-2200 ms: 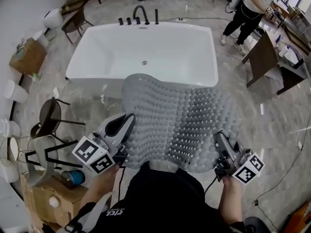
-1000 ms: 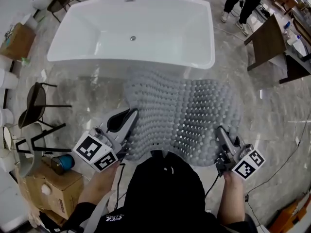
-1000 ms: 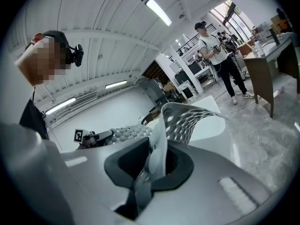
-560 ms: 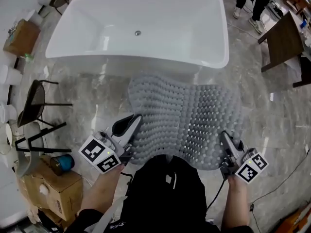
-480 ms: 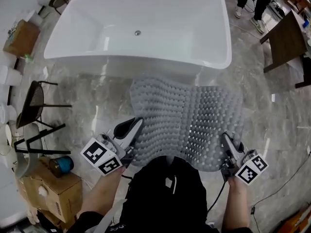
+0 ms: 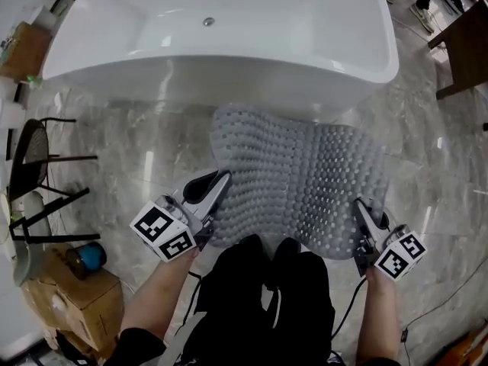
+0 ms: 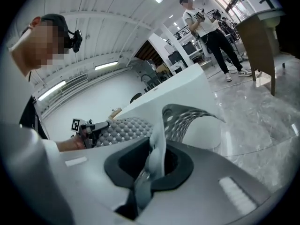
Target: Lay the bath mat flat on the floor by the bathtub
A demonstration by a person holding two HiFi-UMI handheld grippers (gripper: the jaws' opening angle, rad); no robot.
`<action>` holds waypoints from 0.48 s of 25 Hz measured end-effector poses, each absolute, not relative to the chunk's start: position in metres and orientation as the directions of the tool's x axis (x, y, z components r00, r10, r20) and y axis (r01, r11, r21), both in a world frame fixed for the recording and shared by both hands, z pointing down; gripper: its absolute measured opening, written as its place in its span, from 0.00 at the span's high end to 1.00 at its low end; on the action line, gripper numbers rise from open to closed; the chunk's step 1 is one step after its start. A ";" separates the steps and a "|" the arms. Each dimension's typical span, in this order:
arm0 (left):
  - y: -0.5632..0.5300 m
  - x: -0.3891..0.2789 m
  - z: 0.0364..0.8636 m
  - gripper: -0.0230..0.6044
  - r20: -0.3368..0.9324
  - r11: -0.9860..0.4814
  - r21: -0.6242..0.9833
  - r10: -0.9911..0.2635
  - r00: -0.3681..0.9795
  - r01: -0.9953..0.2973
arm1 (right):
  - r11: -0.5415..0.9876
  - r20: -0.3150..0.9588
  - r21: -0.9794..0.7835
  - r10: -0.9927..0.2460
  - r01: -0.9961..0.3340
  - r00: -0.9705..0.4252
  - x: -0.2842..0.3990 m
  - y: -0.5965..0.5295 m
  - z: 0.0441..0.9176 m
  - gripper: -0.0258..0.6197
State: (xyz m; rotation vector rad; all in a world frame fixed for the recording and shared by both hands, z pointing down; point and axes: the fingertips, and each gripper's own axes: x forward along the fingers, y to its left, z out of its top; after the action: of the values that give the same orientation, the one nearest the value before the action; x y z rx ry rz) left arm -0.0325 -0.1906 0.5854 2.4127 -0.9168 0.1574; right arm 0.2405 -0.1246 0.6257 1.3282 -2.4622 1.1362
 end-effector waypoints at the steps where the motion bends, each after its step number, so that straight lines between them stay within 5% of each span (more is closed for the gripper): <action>1: -0.194 -0.030 0.600 0.93 0.298 -0.620 0.446 -0.576 0.761 -0.645 | 0.331 0.434 -0.557 -0.665 -0.761 -0.607 0.242 -0.127 0.641 0.92; 12: -0.218 -0.023 0.754 0.93 0.372 -0.628 0.399 -0.555 0.744 -0.668 | 0.320 0.478 -0.566 -0.623 -0.760 -0.619 0.256 -0.155 0.793 0.92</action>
State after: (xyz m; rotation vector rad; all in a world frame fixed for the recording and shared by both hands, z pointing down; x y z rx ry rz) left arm -0.0229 -0.2183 0.7544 2.4219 -0.9233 0.2899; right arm 0.2561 -0.1552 0.7928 1.2750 -2.4075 1.1800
